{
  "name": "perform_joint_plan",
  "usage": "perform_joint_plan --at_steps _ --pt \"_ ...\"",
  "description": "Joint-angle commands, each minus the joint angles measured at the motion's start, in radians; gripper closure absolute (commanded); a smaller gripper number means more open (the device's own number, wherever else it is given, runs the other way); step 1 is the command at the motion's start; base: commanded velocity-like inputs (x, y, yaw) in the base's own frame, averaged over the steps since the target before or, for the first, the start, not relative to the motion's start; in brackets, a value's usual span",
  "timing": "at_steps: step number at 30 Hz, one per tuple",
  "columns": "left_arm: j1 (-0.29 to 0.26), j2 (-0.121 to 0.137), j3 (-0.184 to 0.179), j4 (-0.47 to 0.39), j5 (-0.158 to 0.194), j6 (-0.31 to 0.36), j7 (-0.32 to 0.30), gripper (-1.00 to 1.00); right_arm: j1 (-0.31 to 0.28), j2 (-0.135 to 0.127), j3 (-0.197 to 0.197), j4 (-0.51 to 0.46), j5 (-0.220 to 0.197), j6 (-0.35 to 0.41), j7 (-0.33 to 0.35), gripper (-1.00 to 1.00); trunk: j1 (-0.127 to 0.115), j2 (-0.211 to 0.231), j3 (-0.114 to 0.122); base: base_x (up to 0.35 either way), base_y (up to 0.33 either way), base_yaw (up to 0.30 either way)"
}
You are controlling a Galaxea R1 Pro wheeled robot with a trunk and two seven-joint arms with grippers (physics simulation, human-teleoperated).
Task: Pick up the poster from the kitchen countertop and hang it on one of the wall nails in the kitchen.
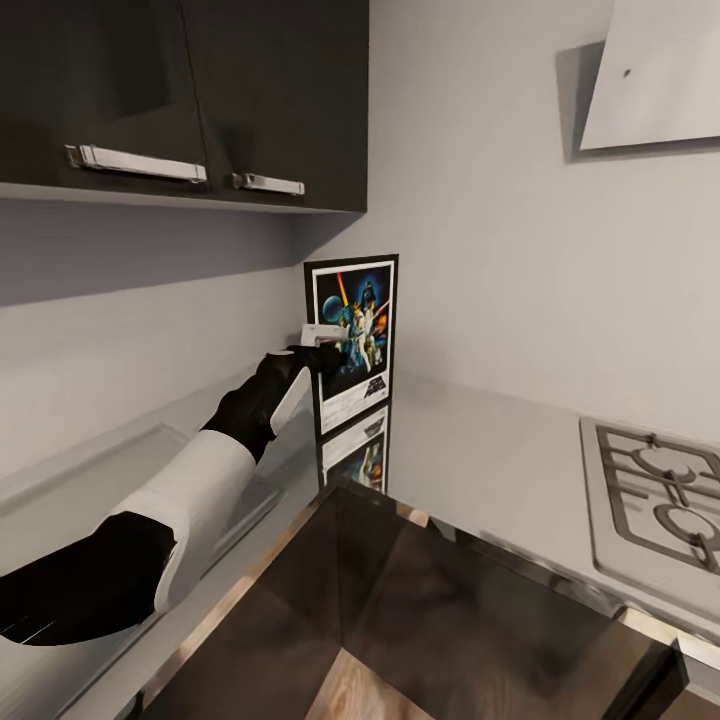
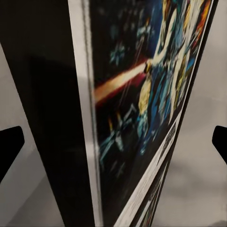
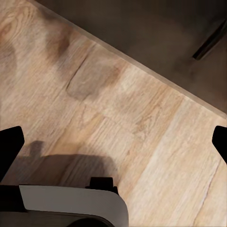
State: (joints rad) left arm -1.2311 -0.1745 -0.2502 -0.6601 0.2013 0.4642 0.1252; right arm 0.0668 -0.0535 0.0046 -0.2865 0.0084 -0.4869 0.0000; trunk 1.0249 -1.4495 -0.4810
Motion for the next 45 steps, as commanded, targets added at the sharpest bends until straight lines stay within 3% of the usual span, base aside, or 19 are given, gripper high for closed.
perform_joint_plan --at_steps 1,16,17,28,45 --pt "-0.001 0.0 -0.003 -0.001 0.011 0.004 0.008 -1.0 0.001 0.0 0.0 -0.002 0.001 -0.001 0.0 -1.0 0.0 -0.001 -0.001 0.018 0.003 0.0" --pt "-0.001 0.0 -0.009 -0.003 0.011 0.006 0.005 -1.0 0.001 0.0 0.0 -0.002 0.001 -0.001 0.0 -1.0 0.0 -0.001 -0.001 0.046 0.0 0.0" --pt "-0.001 0.0 -0.015 -0.004 0.011 0.008 -0.032 1.0 0.001 0.0 0.001 -0.002 0.001 -0.001 0.0 -1.0 0.0 -0.001 -0.001 0.002 0.0 0.0" --pt "-0.001 0.0 -0.018 -0.01 0.01 0.008 -0.07 1.0 0.001 0.0 0.001 -0.002 0.001 -0.001 0.0 -1.0 0.0 -0.001 -0.001 0.0 0.0 0.0" --pt "-0.001 0.0 -0.012 -0.115 0.012 0.016 -0.073 1.0 0.001 -0.002 0.0 -0.002 0.001 -0.003 0.0 -1.0 0.0 -0.001 -0.001 -0.022 0.0 0.0"
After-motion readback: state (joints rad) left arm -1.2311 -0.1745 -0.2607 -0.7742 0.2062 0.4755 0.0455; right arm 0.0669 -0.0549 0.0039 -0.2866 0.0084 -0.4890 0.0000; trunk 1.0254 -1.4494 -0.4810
